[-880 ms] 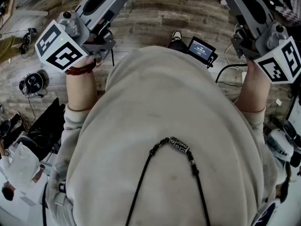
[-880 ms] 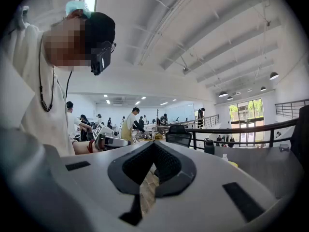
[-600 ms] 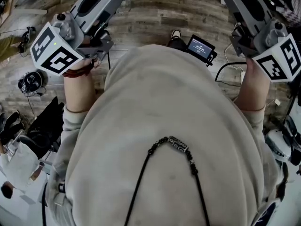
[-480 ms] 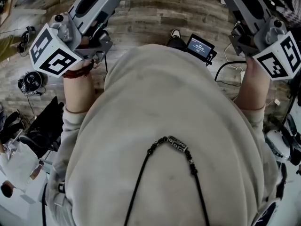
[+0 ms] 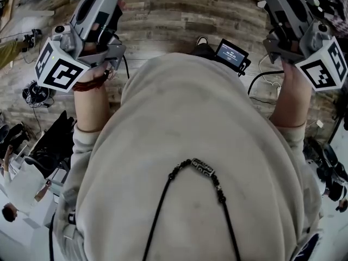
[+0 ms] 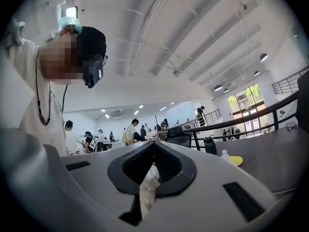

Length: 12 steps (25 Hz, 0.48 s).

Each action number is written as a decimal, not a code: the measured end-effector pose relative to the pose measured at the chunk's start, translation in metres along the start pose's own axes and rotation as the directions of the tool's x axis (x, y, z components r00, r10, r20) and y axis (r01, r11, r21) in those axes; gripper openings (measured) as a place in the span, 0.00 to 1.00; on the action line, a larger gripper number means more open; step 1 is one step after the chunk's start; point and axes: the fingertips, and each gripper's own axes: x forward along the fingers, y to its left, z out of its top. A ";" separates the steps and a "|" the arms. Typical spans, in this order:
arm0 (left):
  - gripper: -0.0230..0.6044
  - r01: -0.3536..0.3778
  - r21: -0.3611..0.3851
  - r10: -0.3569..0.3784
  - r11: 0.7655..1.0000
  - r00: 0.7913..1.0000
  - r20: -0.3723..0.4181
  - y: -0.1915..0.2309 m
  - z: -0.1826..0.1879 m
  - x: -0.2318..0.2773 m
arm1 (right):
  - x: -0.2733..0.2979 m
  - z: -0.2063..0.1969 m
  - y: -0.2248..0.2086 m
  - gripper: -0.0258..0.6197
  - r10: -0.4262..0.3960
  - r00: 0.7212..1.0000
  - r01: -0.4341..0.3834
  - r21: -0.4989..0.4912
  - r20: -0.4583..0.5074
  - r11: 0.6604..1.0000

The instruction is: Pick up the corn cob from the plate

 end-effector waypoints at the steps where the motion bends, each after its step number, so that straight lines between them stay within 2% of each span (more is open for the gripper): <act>1: 0.04 0.000 0.003 0.000 1.000 1.000 0.004 0.000 -0.003 -0.001 | 0.000 -0.004 0.000 0.07 0.001 1.000 -0.001 -0.001 0.000 1.000; 4: 0.04 0.018 0.026 -0.018 1.000 1.000 0.004 -0.008 -0.014 -0.012 | 0.003 -0.015 0.010 0.07 0.027 1.000 -0.027 -0.019 -0.012 0.999; 8: 0.04 0.064 0.069 -0.069 0.996 0.994 0.082 -0.034 -0.026 -0.053 | 0.013 -0.019 0.051 0.07 0.093 0.995 -0.096 -0.122 -0.034 0.988; 12: 0.04 0.096 0.117 -0.099 0.988 0.995 0.026 -0.054 -0.041 -0.064 | 0.017 -0.028 0.061 0.07 0.122 0.991 -0.128 -0.114 -0.057 0.985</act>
